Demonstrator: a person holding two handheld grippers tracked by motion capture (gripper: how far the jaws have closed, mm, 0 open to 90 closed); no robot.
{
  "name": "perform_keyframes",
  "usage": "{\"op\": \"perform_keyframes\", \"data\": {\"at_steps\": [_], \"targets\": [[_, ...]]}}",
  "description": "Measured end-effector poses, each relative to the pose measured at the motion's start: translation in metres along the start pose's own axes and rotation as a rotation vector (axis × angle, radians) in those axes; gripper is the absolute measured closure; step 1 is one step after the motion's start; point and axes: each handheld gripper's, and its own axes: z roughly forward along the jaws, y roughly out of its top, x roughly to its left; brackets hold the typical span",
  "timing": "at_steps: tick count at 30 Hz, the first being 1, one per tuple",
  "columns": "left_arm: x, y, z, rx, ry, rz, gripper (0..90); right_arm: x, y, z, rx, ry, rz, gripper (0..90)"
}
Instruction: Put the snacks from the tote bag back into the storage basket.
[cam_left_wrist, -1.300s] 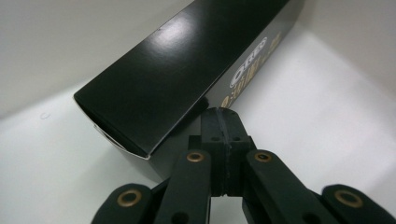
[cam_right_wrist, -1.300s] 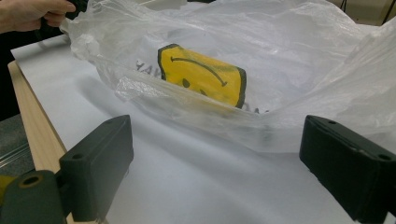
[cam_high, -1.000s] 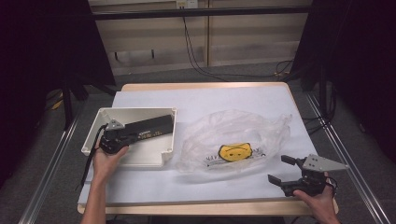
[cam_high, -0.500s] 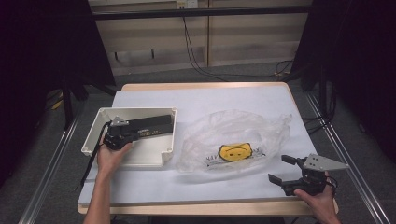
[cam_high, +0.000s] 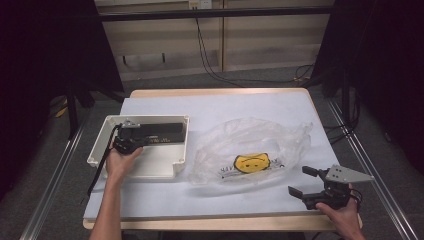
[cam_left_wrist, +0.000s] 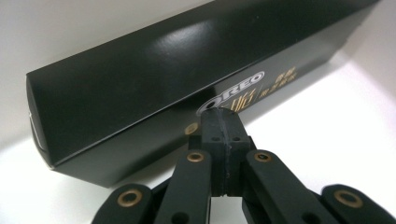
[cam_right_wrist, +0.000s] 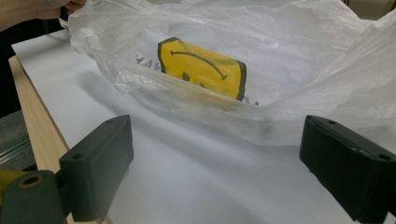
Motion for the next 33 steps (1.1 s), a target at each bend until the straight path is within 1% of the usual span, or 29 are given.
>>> {"op": "perform_keyframes", "data": {"at_steps": [1,2,3,4,6,9,10,14,15,18,19,20,21,22,23,24,25,26,27,28,29,30,33], "targets": [[0.0,0.002,0.001,0.013,0.0,0.005,90.0,0.0,0.0,-0.001,0.003,-0.005,0.001,9.2],[0.0,0.002,0.001,0.013,0.0,0.005,90.0,0.0,0.0,-0.001,0.003,-0.005,0.001,9.2],[-0.001,0.004,0.002,0.017,0.008,0.016,90.0,-0.001,0.0,-0.001,-0.001,-0.005,0.001,9.2],[-0.002,0.005,0.003,0.029,0.007,0.023,90.0,-0.001,0.0,-0.001,0.001,-0.006,0.002,9.2],[-0.001,0.006,0.003,0.025,0.004,0.02,90.0,-0.002,0.0,0.0,-0.001,-0.003,-0.001,9.2],[0.001,0.007,0.004,0.014,0.02,0.001,90.0,-0.001,0.0,0.001,0.004,0.002,0.002,9.2],[0.001,0.007,0.004,0.02,0.009,-0.003,90.0,-0.001,0.0,0.001,0.004,0.004,0.003,9.2],[0.001,0.008,0.003,0.027,0.007,0.009,90.0,-0.001,0.0,0.0,-0.001,0.001,0.0,9.2],[0.001,0.008,0.003,0.026,-0.004,0.009,89.3,-0.002,0.0,0.0,0.0,-0.005,0.001,9.2],[0.001,0.008,-0.001,0.038,-0.011,0.02,84.6,-0.001,0.0,0.0,0.0,-0.003,0.001,9.2],[0.001,0.007,-0.003,0.027,-0.017,0.022,82.0,-0.001,0.0,0.0,0.0,-0.006,0.0,9.2],[0.001,0.007,-0.006,0.021,-0.019,0.033,79.5,0.0,0.0,0.0,0.0,-0.006,0.002,9.2],[0.001,0.007,-0.009,0.013,-0.02,0.04,78.6,0.0,0.0,0.0,0.0,-0.003,-0.001,9.2],[0.001,0.007,-0.009,0.013,-0.02,0.04,76.3,0.0,0.0,0.0,0.001,-0.002,-0.001,9.2],[0.001,0.007,-0.012,0.009,-0.042,0.053,76.3,0.0,0.0,0.0,0.001,-0.002,-0.001,9.2],[0.0,0.006,-0.015,-0.019,-0.053,0.058,72.2,0.0,0.0,0.0,0.003,-0.001,-0.001,9.2],[-0.001,0.006,-0.017,-0.024,-0.056,0.065,66.1,0.0,0.0,0.0,0.003,-0.001,-0.004,9.2],[-0.002,0.006,-0.021,-0.035,-0.062,0.084,61.8,0.001,0.0,-0.001,0.0,-0.002,-0.003,9.2],[-0.003,0.006,-0.024,-0.036,-0.076,0.102,55.5,0.002,0.001,-0.001,-0.001,-0.004,-0.006,9.2],[-0.004,0.006,-0.027,-0.043,-0.083,0.119,52.1,0.002,0.001,-0.002,0.001,-0.005,-0.005,9.2],[-0.004,0.007,-0.031,-0.048,-0.073,0.136,47.4,0.002,0.001,-0.002,0.001,-0.008,-0.006,9.2],[-0.005,0.007,-0.034,-0.059,-0.07,0.133,40.0,0.002,0.001,-0.002,0.001,-0.007,-0.005,9.2],[-0.002,0.007,-0.044,-0.099,-0.113,0.151,22.1,0.003,0.001,-0.001,0.003,-0.007,-0.008,9.2]]}}
